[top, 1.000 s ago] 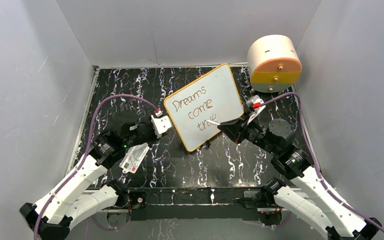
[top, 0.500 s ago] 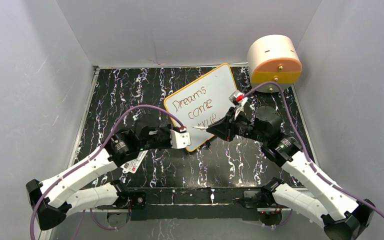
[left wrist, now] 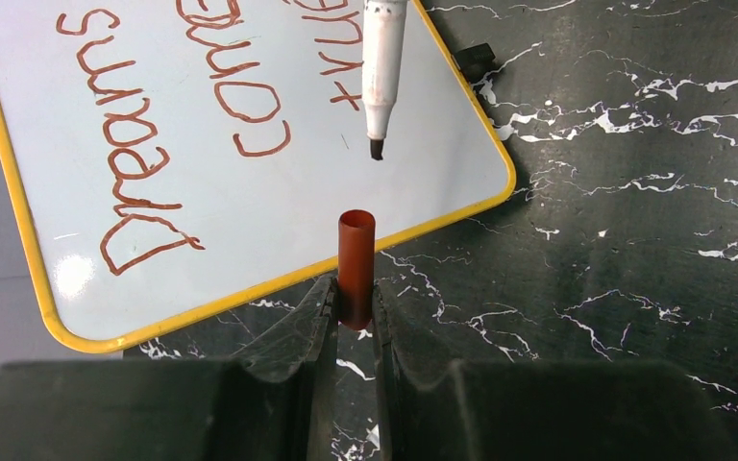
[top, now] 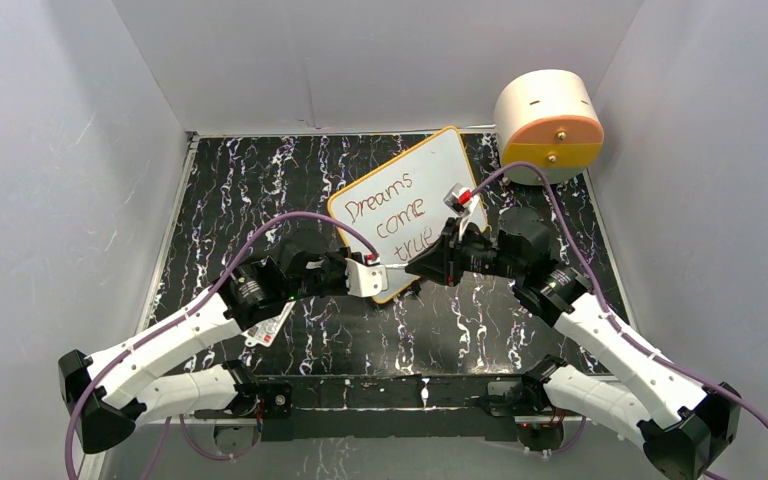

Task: Write a sentence on the whiteboard
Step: Close the whiteboard marker at the center of the board.

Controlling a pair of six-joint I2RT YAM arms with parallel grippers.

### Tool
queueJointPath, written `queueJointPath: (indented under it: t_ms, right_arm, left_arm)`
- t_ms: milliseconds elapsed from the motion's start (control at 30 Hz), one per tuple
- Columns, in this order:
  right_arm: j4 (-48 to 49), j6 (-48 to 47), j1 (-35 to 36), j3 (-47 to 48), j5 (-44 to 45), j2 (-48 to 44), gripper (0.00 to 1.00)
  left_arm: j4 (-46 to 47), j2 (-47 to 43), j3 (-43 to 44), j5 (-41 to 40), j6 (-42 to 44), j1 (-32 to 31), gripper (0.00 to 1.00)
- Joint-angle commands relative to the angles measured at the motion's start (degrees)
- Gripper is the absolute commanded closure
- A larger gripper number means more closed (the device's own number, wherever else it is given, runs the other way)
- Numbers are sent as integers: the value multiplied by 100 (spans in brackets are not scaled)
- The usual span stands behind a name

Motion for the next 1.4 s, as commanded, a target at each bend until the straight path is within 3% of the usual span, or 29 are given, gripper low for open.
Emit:
queueJointPath:
  t_ms: [0, 1367]
  right_arm:
    - [637, 48, -22, 91, -161, 14, 100]
    - [1002, 125, -18, -139, -141, 501, 100]
  left_arm:
    - [62, -41, 173, -31, 9, -34, 100]
    - [125, 3, 234, 212, -56, -34, 100]
